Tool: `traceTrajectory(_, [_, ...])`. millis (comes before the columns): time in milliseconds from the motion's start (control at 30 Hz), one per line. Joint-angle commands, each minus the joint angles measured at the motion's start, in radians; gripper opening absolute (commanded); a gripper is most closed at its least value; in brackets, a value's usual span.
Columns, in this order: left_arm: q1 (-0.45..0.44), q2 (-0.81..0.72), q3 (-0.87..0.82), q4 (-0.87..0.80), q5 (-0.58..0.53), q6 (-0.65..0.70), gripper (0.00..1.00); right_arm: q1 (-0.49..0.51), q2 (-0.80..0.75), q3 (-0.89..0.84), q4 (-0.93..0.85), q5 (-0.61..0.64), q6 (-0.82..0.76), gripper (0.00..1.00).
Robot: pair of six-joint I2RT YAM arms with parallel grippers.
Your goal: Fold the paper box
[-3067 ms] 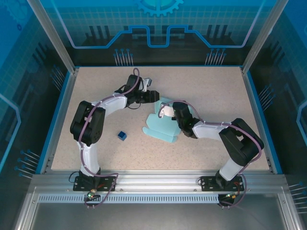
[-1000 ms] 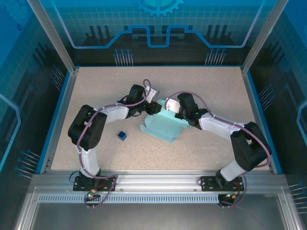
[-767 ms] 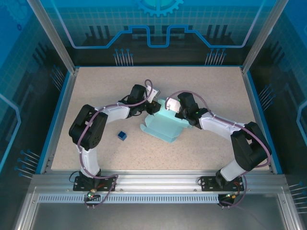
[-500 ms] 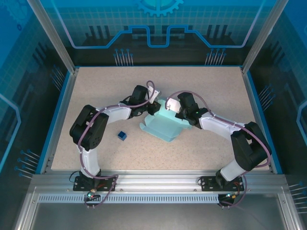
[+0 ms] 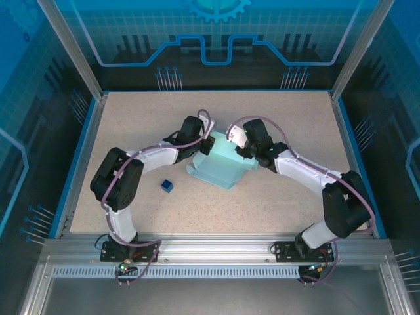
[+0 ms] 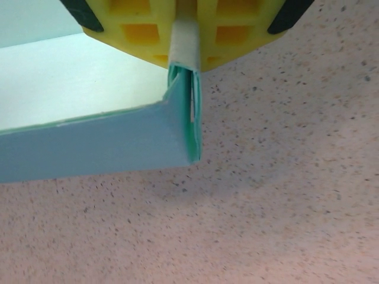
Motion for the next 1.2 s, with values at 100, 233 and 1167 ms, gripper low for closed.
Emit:
traceTrajectory(100, [0.000, -0.084, -0.006, -0.081, -0.040, -0.134, 0.03, 0.049, -0.119, 0.080, -0.158, -0.091, 0.267, 0.72])
traceTrajectory(233, [-0.005, -0.099, -0.008, -0.097, -0.038, -0.157, 0.03, 0.024, -0.161, 0.126, -0.263, -0.113, 0.439, 0.75])
traceTrajectory(1167, [-0.032, -0.125, 0.011, -0.122, -0.086, -0.166, 0.03, -0.010, 0.074, 0.257, -0.384, -0.264, 0.940, 0.62])
